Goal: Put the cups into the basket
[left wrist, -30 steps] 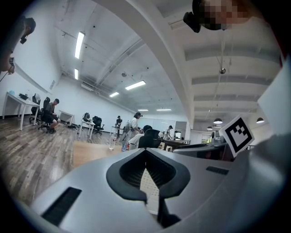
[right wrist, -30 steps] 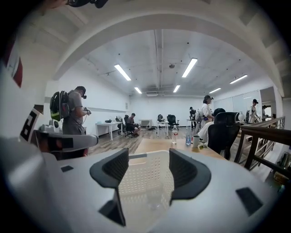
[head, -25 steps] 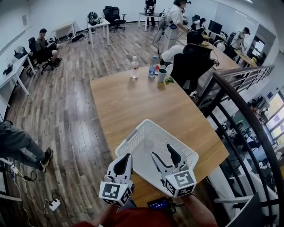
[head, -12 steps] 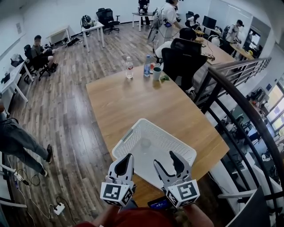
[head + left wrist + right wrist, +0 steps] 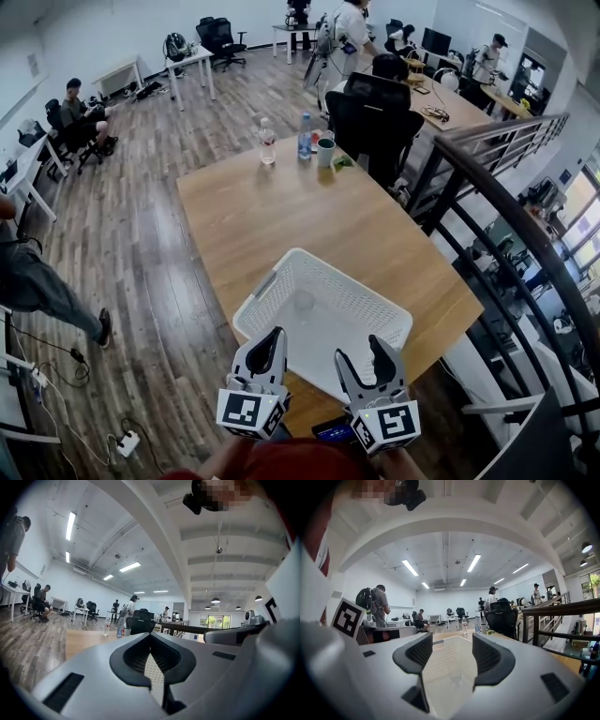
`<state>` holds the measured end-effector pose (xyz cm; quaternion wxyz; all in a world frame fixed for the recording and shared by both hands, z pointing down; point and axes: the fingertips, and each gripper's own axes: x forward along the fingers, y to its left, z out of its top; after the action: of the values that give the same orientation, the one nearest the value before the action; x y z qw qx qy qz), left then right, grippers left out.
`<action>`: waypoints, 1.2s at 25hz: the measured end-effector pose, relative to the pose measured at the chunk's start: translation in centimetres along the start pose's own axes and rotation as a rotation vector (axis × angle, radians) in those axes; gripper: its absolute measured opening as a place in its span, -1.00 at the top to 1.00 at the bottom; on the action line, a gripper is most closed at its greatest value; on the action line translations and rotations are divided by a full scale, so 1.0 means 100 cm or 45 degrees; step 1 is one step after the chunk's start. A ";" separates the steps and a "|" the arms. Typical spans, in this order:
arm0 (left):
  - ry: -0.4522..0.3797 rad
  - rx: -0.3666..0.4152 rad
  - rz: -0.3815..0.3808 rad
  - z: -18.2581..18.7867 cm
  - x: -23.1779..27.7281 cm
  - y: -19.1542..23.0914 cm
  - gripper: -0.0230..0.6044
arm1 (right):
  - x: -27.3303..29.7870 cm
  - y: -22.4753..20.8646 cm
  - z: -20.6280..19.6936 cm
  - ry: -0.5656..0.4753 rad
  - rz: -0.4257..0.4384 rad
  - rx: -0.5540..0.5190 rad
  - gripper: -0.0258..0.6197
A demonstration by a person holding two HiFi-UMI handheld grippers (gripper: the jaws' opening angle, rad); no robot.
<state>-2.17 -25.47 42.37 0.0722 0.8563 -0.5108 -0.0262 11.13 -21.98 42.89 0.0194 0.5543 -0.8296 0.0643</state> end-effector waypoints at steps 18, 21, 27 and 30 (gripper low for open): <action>0.014 -0.007 0.008 -0.005 -0.003 -0.003 0.91 | -0.002 -0.003 0.003 -0.021 -0.019 -0.077 0.10; 0.015 -0.004 0.013 -0.003 -0.004 -0.003 0.91 | -0.002 -0.004 0.005 -0.021 -0.017 -0.082 0.11; 0.021 -0.007 0.024 -0.006 -0.005 0.000 0.91 | -0.002 -0.005 0.007 -0.026 -0.032 -0.093 0.27; 0.018 -0.005 0.025 -0.005 -0.006 -0.001 0.91 | -0.001 -0.006 0.004 -0.006 -0.027 -0.063 0.35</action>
<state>-2.29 -24.81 42.86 0.0779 0.8513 -0.5184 -0.0204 11.74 -22.17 42.56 0.0318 0.5625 -0.8251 0.0424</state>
